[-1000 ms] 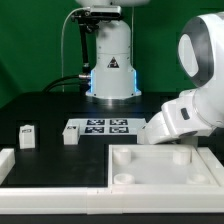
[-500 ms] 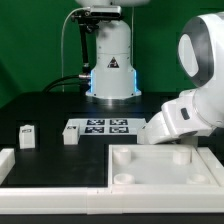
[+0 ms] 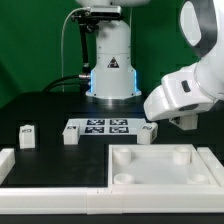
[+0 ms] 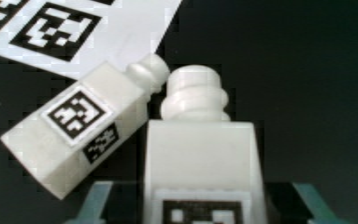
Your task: Assemble one leg
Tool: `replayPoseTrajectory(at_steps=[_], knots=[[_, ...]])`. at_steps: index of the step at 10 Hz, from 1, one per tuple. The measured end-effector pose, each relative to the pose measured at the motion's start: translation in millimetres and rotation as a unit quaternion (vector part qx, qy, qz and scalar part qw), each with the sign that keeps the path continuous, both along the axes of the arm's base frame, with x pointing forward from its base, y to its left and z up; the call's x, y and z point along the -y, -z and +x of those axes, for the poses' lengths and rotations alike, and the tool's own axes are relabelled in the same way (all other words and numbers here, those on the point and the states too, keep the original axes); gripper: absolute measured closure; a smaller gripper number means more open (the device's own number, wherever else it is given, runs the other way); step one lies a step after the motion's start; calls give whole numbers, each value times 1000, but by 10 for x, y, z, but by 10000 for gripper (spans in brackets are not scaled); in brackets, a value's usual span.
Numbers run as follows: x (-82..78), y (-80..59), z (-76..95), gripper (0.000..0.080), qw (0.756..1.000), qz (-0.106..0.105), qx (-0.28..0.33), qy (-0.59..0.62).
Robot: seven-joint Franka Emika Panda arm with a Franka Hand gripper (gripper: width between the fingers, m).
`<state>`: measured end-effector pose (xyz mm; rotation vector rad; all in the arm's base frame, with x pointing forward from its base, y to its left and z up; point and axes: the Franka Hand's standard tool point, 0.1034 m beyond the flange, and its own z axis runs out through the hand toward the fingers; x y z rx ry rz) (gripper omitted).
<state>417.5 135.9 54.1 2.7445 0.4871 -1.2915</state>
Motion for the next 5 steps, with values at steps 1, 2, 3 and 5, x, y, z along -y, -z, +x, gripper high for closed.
replayPoseTrajectory(at_steps=[1,2,3,5], knots=[[-19,29,65,509,1000,7,24,2],[-42,56,179,509,995,27,95,7],[-4,4,165,509,989,39,142,9],[203,-323,407,509,977,63,206,-2]])
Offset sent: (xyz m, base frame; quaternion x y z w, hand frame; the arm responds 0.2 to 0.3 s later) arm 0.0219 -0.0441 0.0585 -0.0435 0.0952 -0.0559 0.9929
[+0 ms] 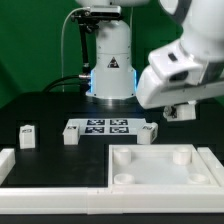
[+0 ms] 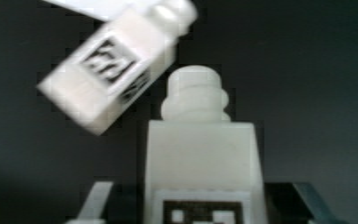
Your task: Assemble one leg
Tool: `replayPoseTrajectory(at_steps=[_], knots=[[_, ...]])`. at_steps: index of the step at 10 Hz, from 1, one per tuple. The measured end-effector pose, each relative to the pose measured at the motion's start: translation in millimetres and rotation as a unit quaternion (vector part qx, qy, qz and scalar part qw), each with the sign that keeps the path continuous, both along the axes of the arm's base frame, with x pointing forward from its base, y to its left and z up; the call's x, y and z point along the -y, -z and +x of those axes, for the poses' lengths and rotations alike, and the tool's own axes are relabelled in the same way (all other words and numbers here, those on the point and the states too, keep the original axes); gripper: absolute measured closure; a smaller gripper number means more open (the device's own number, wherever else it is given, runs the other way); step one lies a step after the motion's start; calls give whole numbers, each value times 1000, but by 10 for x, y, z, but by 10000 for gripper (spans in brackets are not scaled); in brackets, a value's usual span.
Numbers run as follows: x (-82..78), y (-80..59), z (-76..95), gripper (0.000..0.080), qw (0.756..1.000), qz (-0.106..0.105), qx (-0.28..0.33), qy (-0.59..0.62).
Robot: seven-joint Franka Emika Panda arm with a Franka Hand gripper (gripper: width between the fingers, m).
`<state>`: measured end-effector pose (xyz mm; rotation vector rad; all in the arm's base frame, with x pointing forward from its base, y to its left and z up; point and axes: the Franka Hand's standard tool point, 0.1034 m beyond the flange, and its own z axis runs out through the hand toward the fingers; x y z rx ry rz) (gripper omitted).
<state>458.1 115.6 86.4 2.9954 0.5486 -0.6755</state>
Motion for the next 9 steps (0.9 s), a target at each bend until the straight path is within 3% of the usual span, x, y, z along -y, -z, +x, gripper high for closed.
replayPoseTrajectory(at_steps=[2,3,5,6,8,9], knots=[[69,-119,219,509,998,17,68,7],[47,-103,308,509,990,37,137,7],[74,-76,241,509,974,61,216,10],[83,-102,368,509,960,77,267,-7],[290,-201,708,509,931,91,351,-39],[284,-169,667,509,929,93,356,-37]])
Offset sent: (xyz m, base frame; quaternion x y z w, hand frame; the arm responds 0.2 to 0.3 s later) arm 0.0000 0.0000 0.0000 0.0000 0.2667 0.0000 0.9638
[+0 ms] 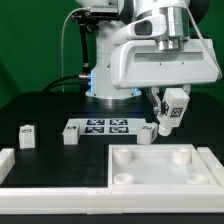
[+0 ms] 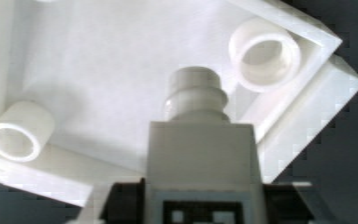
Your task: Assemble one leg
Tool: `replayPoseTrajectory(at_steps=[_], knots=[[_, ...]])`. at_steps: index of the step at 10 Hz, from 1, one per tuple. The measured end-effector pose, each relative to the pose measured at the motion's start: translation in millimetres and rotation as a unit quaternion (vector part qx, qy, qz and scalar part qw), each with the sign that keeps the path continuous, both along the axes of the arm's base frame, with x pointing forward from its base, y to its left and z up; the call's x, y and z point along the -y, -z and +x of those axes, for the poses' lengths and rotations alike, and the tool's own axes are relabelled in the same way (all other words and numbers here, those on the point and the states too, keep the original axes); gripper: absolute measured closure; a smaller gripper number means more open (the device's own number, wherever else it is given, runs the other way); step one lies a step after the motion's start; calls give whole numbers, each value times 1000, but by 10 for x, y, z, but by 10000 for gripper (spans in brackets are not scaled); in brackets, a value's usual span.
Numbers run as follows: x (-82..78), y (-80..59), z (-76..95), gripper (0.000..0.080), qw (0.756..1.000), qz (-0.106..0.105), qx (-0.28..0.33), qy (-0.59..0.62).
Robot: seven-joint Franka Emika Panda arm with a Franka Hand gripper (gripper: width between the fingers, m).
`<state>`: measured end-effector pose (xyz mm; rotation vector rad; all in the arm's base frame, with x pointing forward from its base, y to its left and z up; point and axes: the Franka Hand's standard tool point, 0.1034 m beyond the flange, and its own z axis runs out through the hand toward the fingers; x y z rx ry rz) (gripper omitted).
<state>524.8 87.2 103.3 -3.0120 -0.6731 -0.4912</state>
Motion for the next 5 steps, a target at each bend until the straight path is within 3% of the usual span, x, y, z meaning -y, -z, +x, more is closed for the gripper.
replayPoseTrajectory(at_steps=[2,5], knots=[[-20,0,8,509,1000,-1,-4,-3],[-230,43,527,509,999,3,6,-39]])
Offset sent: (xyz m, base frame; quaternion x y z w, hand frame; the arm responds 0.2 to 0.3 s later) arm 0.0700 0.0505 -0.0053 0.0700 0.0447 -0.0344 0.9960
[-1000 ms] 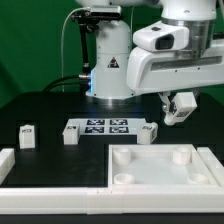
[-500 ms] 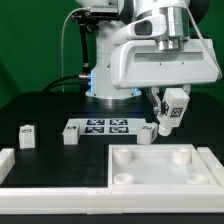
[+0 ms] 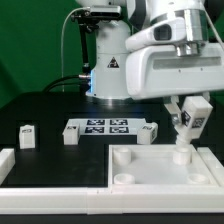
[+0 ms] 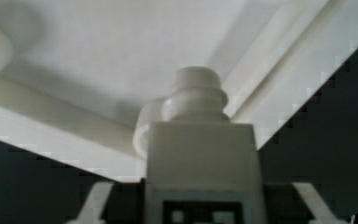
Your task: Assemble one leg
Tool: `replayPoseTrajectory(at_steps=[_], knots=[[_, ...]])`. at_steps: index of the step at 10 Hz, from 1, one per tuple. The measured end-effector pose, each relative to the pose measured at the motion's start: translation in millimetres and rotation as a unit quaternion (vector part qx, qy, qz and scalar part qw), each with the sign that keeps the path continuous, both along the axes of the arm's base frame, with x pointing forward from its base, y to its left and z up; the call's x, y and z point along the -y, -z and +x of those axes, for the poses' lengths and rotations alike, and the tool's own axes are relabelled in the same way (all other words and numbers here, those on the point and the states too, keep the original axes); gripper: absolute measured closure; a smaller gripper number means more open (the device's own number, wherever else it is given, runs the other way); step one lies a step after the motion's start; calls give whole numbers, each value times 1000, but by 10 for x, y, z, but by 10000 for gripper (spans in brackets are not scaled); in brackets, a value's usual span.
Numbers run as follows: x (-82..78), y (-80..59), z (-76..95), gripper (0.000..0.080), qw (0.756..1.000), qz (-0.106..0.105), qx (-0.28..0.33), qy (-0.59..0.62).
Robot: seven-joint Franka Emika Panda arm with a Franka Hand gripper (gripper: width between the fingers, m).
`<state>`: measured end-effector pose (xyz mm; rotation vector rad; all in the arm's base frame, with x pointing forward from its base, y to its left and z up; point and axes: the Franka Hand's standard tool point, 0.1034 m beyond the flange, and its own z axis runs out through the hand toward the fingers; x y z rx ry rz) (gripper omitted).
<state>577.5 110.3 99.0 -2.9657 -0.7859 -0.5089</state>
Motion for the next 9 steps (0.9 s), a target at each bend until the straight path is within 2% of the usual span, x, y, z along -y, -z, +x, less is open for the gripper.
replayPoseTrajectory(at_steps=[3,4,5,6,8,9], knots=[[16,17,-12,509,1000,2,14,-2],[58,-12,45,509,998,5,56,-11],[120,44,19,509,996,10,83,-9],[67,60,14,509,998,8,62,-13],[2,-14,204,509,998,8,61,-19],[31,6,271,509,997,6,68,-25]])
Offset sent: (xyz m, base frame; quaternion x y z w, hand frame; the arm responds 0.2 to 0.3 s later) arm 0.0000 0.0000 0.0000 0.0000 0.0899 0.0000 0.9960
